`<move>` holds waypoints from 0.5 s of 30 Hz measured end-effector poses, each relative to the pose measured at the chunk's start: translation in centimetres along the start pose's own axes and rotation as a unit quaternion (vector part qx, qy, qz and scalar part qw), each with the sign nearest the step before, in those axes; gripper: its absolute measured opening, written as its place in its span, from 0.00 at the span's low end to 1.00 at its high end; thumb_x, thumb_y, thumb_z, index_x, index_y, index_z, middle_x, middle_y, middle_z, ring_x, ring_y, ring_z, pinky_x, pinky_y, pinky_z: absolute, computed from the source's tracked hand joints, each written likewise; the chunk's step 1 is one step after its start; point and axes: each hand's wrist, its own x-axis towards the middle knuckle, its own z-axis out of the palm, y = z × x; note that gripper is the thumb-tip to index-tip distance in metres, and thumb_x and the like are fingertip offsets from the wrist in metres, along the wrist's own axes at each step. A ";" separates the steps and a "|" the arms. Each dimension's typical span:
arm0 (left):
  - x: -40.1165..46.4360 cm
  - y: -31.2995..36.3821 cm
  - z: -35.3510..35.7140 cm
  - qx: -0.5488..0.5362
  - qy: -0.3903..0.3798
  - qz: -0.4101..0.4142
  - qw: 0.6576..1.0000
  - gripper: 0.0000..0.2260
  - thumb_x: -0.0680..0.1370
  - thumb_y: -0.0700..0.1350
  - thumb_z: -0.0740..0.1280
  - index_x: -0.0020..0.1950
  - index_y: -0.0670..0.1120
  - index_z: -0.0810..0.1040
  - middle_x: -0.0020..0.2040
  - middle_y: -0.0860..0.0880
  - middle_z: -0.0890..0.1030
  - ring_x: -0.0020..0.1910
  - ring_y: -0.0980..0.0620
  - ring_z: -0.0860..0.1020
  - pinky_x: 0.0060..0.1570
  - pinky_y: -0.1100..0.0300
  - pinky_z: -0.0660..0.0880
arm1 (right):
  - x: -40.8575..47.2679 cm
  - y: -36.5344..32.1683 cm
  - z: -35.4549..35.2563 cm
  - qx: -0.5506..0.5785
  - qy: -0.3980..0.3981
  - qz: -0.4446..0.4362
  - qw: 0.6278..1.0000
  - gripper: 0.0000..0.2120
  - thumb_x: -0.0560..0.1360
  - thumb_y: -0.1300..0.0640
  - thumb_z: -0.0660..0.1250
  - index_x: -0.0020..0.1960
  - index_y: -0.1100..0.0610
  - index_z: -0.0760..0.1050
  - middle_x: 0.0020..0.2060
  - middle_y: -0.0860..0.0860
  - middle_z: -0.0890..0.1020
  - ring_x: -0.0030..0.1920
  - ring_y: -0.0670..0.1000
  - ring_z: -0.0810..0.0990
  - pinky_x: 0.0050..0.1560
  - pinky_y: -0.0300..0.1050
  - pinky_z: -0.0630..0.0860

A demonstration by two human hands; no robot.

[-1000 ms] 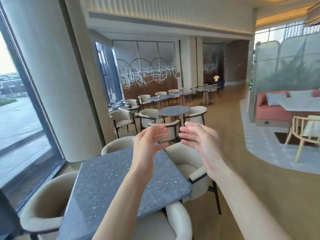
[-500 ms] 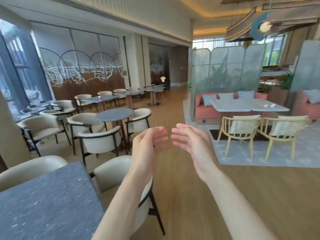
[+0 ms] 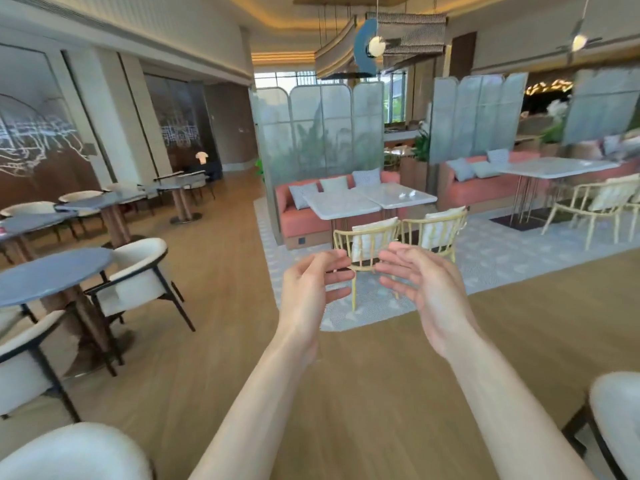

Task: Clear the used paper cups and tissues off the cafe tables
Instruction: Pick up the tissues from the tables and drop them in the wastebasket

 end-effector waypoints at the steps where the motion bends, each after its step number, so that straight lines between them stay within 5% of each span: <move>1: 2.5 -0.8 0.8 0.002 0.001 -0.002 1.000 0.11 0.81 0.42 0.63 0.54 0.40 0.84 0.50 0.45 0.87 0.53 0.44 0.84 0.57 0.47 0.82 | 2.6 0.6 -0.5 0.000 0.002 -0.004 1.000 0.10 0.80 0.61 0.64 0.58 0.61 0.81 0.50 0.56 0.87 0.54 0.54 0.86 0.57 0.50 0.81; 15: 34.7 -8.5 11.0 -0.040 -0.002 -0.037 0.999 0.11 0.80 0.41 0.63 0.54 0.38 0.83 0.52 0.40 0.86 0.52 0.41 0.84 0.54 0.49 0.81 | 35.7 5.9 -4.7 -0.031 0.037 0.001 0.999 0.10 0.80 0.62 0.63 0.57 0.61 0.81 0.52 0.57 0.87 0.54 0.54 0.86 0.59 0.52 0.80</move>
